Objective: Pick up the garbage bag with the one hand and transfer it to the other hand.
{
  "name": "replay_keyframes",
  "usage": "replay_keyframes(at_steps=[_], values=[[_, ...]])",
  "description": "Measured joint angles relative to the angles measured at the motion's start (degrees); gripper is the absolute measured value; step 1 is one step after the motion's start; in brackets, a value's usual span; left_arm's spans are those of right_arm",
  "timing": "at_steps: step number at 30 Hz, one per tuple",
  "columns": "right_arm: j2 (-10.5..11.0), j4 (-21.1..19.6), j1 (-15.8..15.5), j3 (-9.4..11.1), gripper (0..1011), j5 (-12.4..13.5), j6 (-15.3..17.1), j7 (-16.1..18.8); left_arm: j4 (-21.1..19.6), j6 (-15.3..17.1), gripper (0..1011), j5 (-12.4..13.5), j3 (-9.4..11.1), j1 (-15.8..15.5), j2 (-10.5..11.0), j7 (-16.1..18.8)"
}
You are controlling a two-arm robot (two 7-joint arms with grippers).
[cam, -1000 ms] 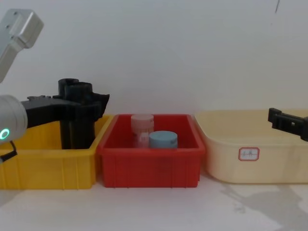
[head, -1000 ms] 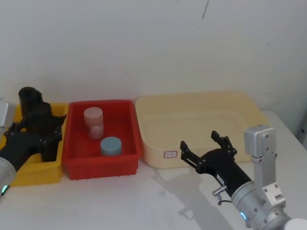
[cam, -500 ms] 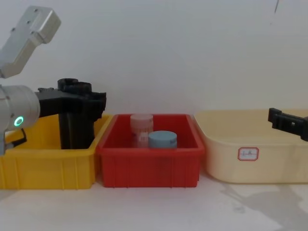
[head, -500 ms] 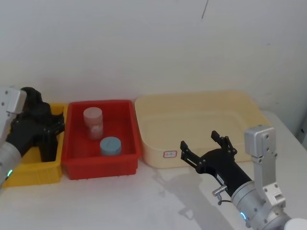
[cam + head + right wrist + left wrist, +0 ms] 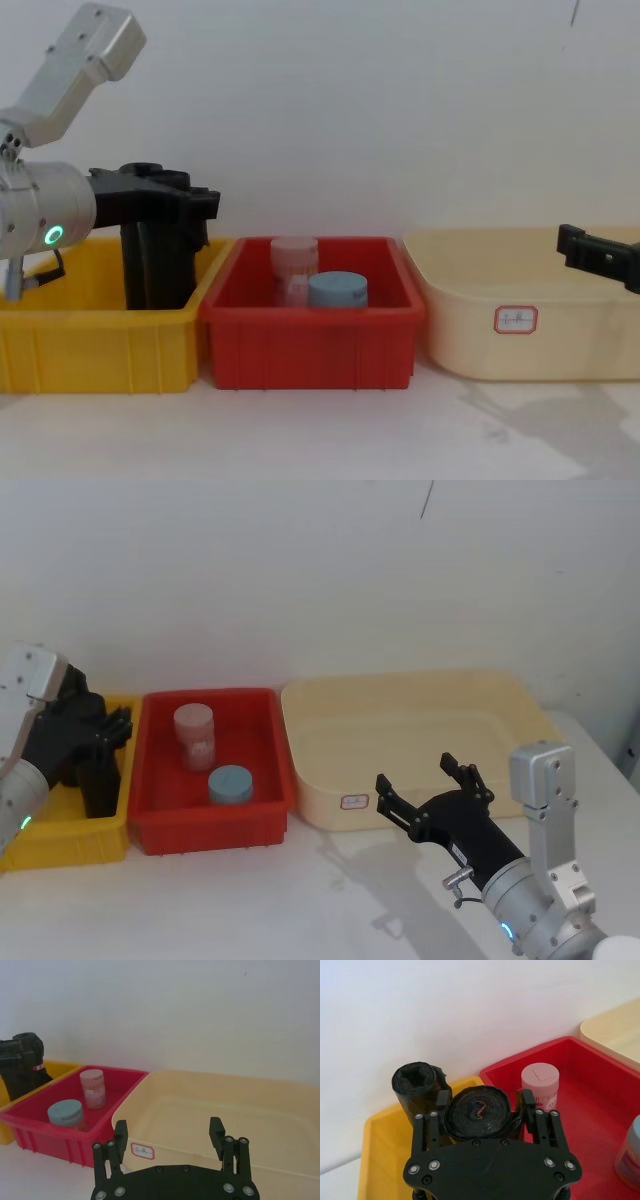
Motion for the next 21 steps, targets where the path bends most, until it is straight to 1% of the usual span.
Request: replay_keyframes(at_steps=[1,2,7,8,10,15,21], values=[[0.0,0.0,0.0,0.0,1006,0.0,0.0,0.0,0.1,0.0,840,0.1,0.0,-0.1,0.0,0.0],[0.0,0.0,0.0,0.0,1006,0.0,0.0,0.0,0.2,0.0,780,0.2,0.1,-0.3,-0.1,0.0],[0.0,0.0,0.0,0.0,1006,0.0,0.0,0.0,0.6,0.1,669,0.5,0.2,-0.7,-0.2,0.0],[0.0,0.0,0.0,0.0,1006,0.0,0.0,0.0,0.7,0.1,610,0.6,0.3,-0.8,-0.2,0.0],[0.0,0.0,0.0,0.0,1005,0.0,0.0,0.0,0.8,0.1,569,0.7,0.3,-0.9,-0.2,0.0],[0.0,0.0,0.0,0.0,1006,0.0,0.0,0.0,1.0,0.1,544,0.8,0.4,-1.1,-0.2,0.0],[0.0,0.0,0.0,0.0,1006,0.0,0.0,0.0,1.1,0.1,540,1.0,0.4,-1.3,-0.3,0.1]])
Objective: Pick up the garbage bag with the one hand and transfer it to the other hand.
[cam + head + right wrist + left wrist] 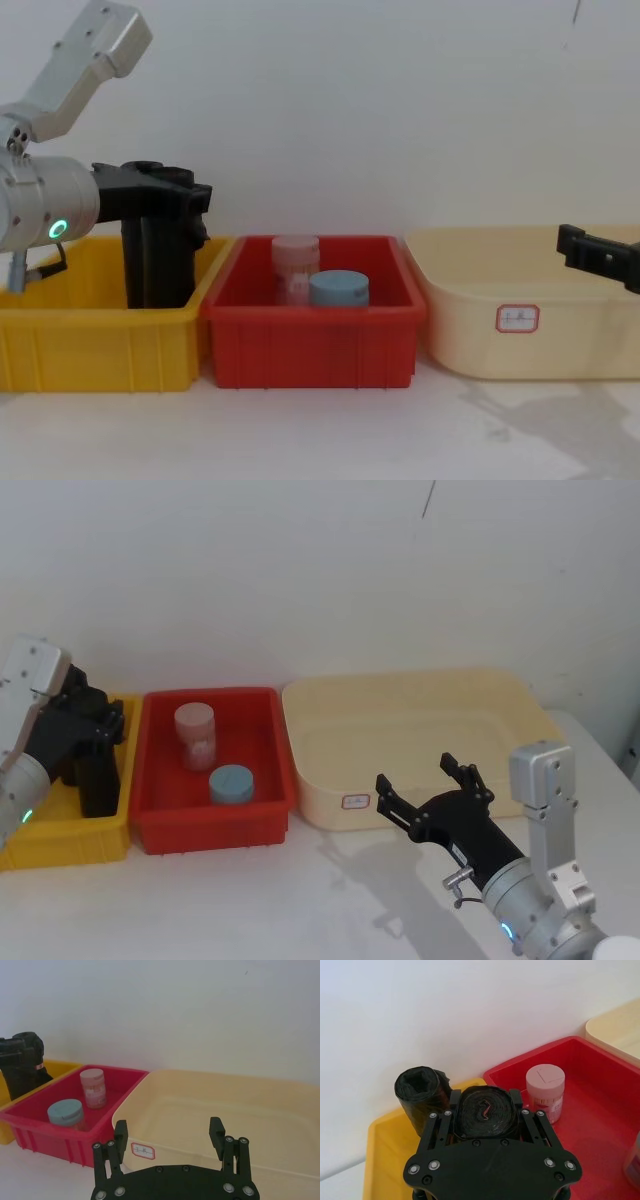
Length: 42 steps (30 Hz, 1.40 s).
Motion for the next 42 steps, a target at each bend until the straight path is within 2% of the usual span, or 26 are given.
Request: replay_keyframes(at_steps=[7,18,30,42], values=[[0.0,0.0,0.0,0.0,1006,0.0,0.0,0.0,-0.1,0.0,540,0.0,0.0,0.0,0.0,-0.2],[0.0,0.0,0.0,0.0,1006,0.0,0.0,0.0,-2.7,-1.7,539,-0.7,-0.3,-0.8,0.1,-3.5],[0.0,0.0,0.0,0.0,1006,0.0,0.0,0.0,-5.9,-4.2,539,-1.8,-0.6,-4.7,-1.0,-7.8],[0.0,0.0,0.0,0.0,1006,0.0,0.0,0.0,-5.1,-5.2,539,-2.5,-0.3,-8.4,-3.0,-11.1]])
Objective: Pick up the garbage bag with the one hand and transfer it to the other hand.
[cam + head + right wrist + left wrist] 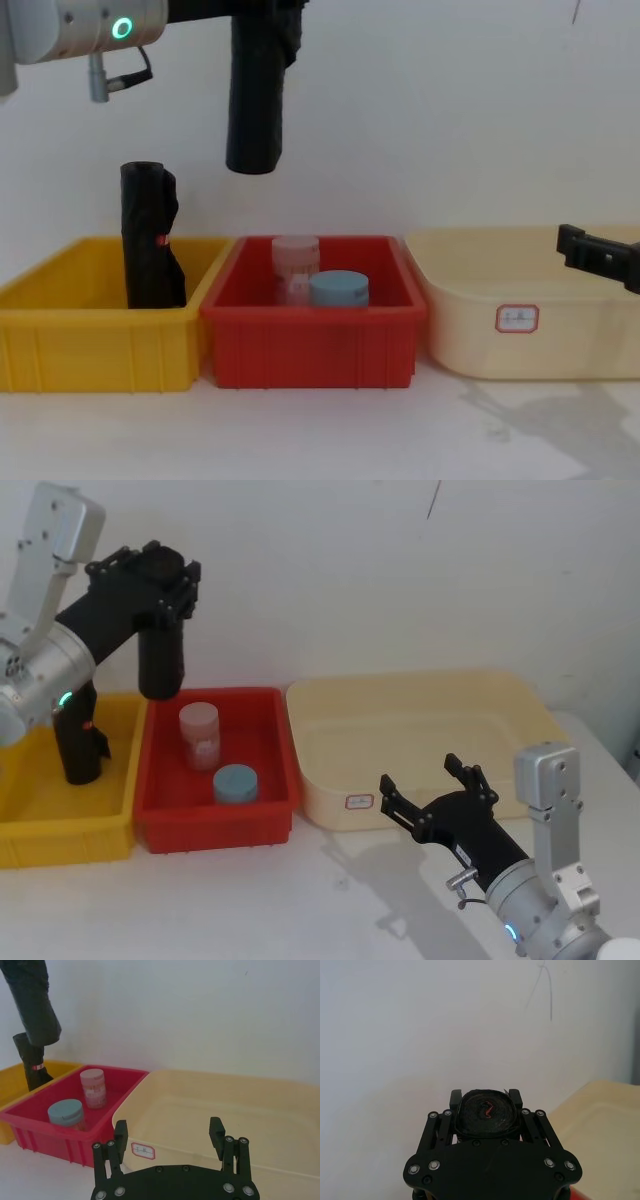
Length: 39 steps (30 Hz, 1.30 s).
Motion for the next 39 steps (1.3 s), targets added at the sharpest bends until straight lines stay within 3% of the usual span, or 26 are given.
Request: replay_keyframes(at_steps=[12,25,39], values=[[0.0,0.0,0.0,0.0,1006,0.0,0.0,0.0,4.5,-0.2,539,-1.9,1.0,-1.8,-3.0,-2.6],[0.0,0.0,0.0,0.0,1006,0.0,0.0,0.0,14.2,-4.1,539,-2.0,3.3,-6.5,-7.8,-5.3],[-0.1,0.0,0.2,0.0,1006,0.0,0.1,0.0,21.7,-6.6,539,-3.0,4.0,-9.7,-12.3,-7.2]])
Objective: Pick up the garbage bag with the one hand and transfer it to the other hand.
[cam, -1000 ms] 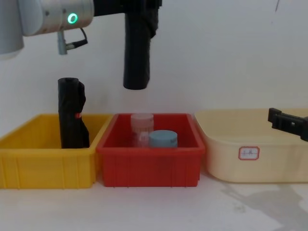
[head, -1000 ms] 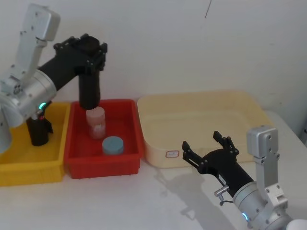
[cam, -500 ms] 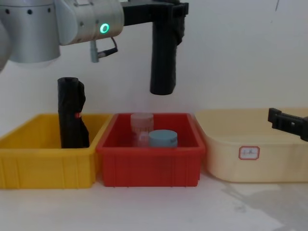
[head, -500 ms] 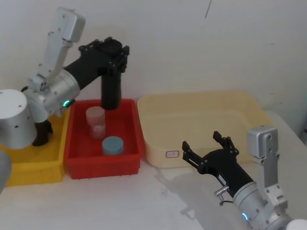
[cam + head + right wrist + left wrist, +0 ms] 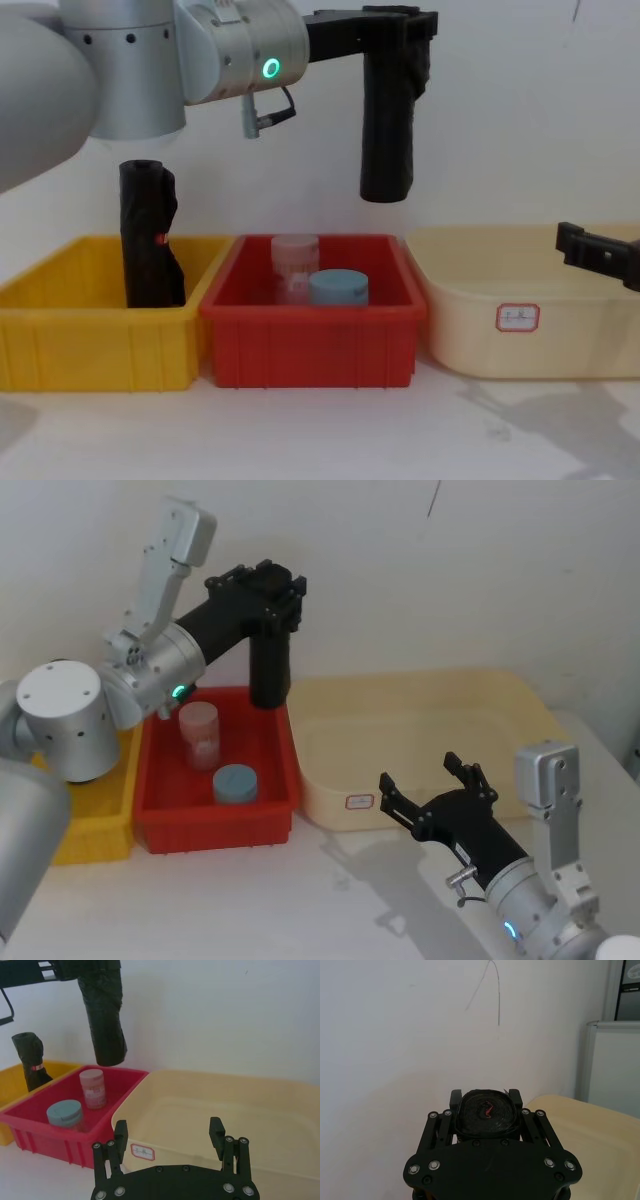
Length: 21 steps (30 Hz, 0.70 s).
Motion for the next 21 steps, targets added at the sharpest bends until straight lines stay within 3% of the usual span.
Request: replay_keyframes(at_steps=[13,21], values=[[-0.9,1.0,3.1,-1.0,1006,-0.3,2.3,1.1,2.8,-0.8,539,-0.7,0.2,-1.1,-1.8,-0.8],[-2.2,2.6,6.3,-2.7,1006,-1.0,4.6,2.1,3.6,-1.0,539,-0.9,0.3,-1.3,-2.3,-1.0]])
